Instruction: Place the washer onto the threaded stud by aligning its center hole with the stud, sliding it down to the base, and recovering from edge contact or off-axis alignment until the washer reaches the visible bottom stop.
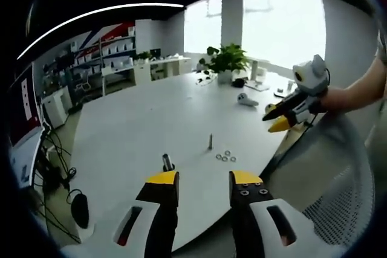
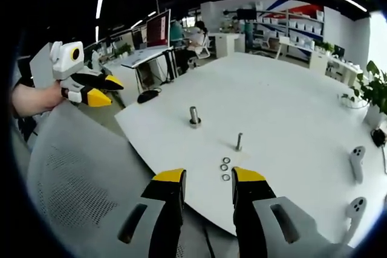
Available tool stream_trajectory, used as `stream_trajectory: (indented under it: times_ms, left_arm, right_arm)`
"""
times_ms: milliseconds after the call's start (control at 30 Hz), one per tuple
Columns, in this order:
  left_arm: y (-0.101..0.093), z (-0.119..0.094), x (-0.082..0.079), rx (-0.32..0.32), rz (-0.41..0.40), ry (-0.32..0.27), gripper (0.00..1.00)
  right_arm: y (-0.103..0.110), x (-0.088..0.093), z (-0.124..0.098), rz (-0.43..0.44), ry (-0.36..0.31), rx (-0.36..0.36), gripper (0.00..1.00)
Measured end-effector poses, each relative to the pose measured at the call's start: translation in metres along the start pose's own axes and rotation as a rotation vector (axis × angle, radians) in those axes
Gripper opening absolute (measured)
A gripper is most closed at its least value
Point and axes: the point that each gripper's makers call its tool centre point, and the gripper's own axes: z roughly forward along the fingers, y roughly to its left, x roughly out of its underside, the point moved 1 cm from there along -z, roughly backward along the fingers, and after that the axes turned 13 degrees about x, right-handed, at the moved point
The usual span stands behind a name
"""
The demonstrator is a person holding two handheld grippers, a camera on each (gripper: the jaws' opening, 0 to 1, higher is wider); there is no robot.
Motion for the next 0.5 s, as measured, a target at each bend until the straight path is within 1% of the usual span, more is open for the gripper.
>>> stream_trajectory:
  times_ms: [100, 233, 300, 333, 400, 500]
  left_arm:
    - [0.003, -0.002, -0.003, -0.011, 0.002, -0.016, 0.31]
    - [0.003, -0.002, -0.003, -0.01, -0.008, -0.021, 0.31]
    - [0.003, 0.002, 0.003, 0.002, -0.025, 0.01, 0.31]
    - [0.002, 0.004, 0.009, 0.009, -0.032, 0.043, 0.31]
    - [0.001, 0.007, 0.013, 0.015, -0.029, 0.06, 0.32]
    - [-0.001, 0.006, 0.011, 0.019, -0.018, 0.059, 0.31]
  right_arm:
    - [0.0, 0.005, 0.002, 0.0, 0.028, 0.001, 0.32]
    - [0.001, 0.007, 0.002, -0.004, 0.037, -0.001, 0.32]
    - [0.001, 0.009, 0.002, 0.002, 0.048, 0.0, 0.33]
    - [0.0, 0.01, 0.002, 0.007, 0.051, 0.001, 0.33]
    - [0.0, 0.011, 0.002, 0.016, 0.055, 0.003, 0.33]
    - [0.0, 0.013, 0.003, 0.007, 0.069, 0.001, 0.33]
